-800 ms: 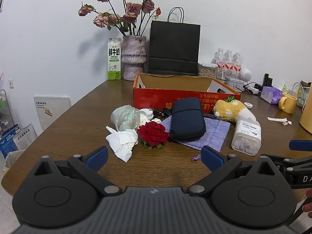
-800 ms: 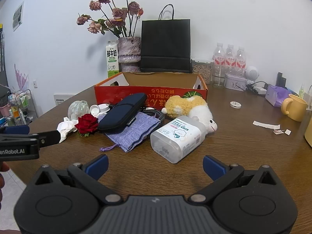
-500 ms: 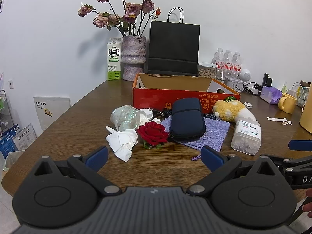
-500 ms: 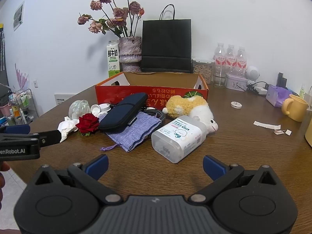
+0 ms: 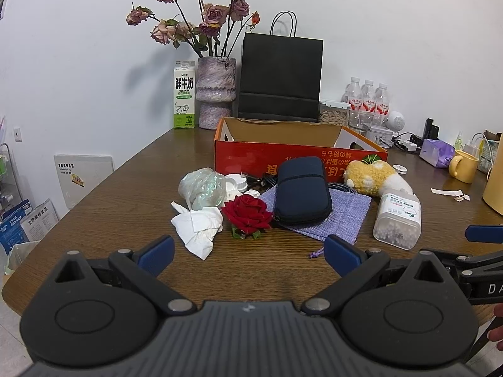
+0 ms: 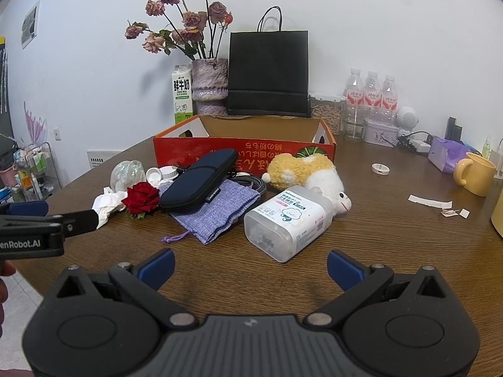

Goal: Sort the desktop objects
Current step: 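Move both tools toward the items on the table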

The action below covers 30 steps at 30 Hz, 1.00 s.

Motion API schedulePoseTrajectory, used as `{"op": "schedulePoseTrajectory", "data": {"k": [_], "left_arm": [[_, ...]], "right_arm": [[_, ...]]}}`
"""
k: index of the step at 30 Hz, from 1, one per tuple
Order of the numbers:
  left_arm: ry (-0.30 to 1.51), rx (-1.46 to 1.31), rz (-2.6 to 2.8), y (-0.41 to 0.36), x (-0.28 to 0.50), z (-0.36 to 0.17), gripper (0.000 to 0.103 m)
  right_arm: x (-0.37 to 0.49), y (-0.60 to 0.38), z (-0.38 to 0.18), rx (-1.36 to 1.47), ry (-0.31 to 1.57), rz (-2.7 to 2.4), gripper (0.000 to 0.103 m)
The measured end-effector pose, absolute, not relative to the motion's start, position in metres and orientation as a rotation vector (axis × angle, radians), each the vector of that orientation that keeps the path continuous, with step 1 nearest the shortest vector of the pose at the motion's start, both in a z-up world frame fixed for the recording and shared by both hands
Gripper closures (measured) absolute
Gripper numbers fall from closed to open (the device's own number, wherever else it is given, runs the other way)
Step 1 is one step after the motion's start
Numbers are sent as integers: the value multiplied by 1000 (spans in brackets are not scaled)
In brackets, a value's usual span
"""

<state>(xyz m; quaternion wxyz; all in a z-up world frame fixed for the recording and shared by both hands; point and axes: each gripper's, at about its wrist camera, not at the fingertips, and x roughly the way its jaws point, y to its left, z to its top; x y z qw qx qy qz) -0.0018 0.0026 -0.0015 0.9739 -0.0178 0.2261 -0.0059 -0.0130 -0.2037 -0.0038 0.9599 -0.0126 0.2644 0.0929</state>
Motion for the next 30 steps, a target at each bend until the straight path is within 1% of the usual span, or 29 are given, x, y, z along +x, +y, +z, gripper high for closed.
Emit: {"op": "schedulePoseTrajectory", "data": {"k": [20, 30], "left_arm": [[457, -39, -5, 5, 0, -2, 0], [484, -53, 43, 23, 24, -4, 0]], "right_arm": [[-10, -206, -6, -23, 540, 178, 0], [13, -218, -14, 13, 571, 164, 0]]}}
